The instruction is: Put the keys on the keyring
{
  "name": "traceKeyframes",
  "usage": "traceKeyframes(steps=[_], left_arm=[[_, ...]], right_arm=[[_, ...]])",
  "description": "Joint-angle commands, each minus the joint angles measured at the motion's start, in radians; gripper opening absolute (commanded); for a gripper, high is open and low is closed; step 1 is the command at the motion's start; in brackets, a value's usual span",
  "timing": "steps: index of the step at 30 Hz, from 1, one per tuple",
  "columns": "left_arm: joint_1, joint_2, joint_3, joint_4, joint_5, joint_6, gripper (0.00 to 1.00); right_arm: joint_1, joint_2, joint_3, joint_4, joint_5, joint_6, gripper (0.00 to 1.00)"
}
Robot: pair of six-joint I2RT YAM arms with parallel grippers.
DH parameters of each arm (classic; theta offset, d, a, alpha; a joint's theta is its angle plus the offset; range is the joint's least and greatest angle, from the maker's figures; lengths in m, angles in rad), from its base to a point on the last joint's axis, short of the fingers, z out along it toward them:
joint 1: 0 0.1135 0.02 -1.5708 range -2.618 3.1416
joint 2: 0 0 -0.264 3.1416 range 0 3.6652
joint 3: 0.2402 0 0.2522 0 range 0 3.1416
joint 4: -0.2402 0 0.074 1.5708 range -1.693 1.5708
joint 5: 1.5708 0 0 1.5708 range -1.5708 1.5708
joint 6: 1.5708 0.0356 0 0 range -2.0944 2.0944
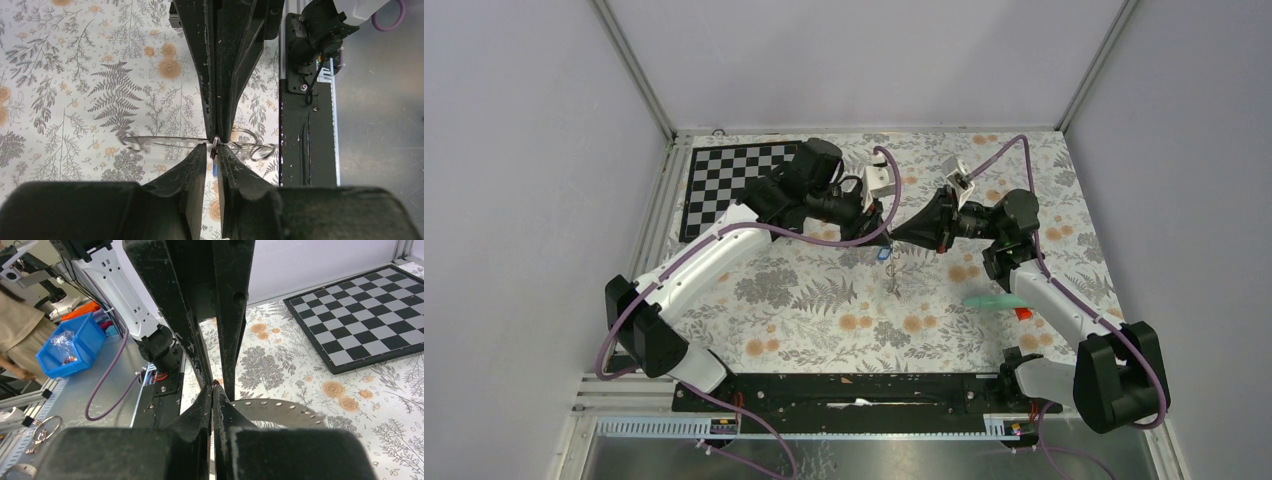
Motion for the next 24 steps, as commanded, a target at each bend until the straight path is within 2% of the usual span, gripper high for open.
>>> traceKeyframes(steps=[1,9,16,24], left_arm=[[0.004,-0.011,-0.021,0.138,0.069,-0.035,0.22],[0.008,0.006,-0.027,0.179,0.071,-0.081,0.24],[0.045,-0.048,-0.043,0.131,0.04,0.005,0.26],[0.064,-0.101,-0.079,0.1,0.01,0.092,0.44]], right_arm=[[0.004,-0.003,0.046,0.154,0.036,0.083,0.0],[0.004,0.001,0.033,0.145,0.045,0.068,0.0],[-0.012,-0.019,0.029,0.088,0.03,0.015,0.0],[-0.018,-0.032,0.027,0.051,0.004,-0.021,0.0]])
